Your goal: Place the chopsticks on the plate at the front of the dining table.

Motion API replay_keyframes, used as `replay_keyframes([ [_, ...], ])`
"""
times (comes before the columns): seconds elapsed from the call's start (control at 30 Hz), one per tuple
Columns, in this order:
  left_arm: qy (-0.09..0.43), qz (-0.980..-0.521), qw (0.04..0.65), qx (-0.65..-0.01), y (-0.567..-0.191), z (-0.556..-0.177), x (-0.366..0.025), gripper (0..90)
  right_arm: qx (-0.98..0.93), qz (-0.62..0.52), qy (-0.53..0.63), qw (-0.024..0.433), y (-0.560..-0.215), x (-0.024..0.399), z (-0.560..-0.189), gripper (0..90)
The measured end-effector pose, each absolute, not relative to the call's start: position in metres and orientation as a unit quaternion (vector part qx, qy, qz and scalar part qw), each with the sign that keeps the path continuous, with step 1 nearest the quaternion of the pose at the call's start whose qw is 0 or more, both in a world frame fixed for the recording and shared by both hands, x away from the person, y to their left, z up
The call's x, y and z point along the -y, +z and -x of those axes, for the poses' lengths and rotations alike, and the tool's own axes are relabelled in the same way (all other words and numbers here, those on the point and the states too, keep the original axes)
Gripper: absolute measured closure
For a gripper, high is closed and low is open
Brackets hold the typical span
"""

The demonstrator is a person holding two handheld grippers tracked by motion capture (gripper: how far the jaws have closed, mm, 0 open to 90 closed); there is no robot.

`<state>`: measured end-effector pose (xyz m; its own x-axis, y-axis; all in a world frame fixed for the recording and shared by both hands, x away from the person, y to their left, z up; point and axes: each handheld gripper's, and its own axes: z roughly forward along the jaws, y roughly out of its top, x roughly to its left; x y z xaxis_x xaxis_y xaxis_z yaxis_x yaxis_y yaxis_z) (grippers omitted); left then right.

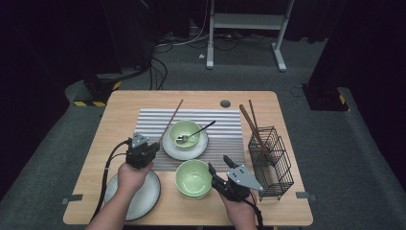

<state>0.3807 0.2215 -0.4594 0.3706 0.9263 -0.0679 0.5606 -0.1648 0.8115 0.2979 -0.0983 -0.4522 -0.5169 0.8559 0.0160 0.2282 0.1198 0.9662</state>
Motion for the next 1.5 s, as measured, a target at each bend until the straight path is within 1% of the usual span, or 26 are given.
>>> replay_keyframes([
  [0.67,0.225,-0.739,0.349,-0.53,-0.475,-0.392,-0.217,85.0,-0.689,-0.392,0.535,0.292,-0.452,0.099,-0.297,41.1],
  [0.9,0.209,-0.746,0.337,-0.536,-0.477,-0.396,-0.217,84.9,-0.689,-0.396,0.537,0.282,-0.453,0.099,-0.298,41.4],
  [1.27,0.193,-0.761,0.307,-0.539,-0.481,-0.404,-0.218,85.0,-0.691,-0.396,0.535,0.283,-0.454,0.098,-0.299,41.4],
  [1.33,0.184,-0.765,0.302,-0.538,-0.483,-0.405,-0.216,85.0,-0.69,-0.397,0.535,0.283,-0.454,0.098,-0.299,41.4],
  [1.47,0.182,-0.769,0.295,-0.537,-0.484,-0.406,-0.215,85.0,-0.69,-0.399,0.534,0.282,-0.454,0.098,-0.299,41.5],
  [1.5,0.187,-0.776,0.284,-0.532,-0.485,-0.405,-0.212,85.0,-0.69,-0.399,0.533,0.282,-0.454,0.097,-0.299,41.5],
])
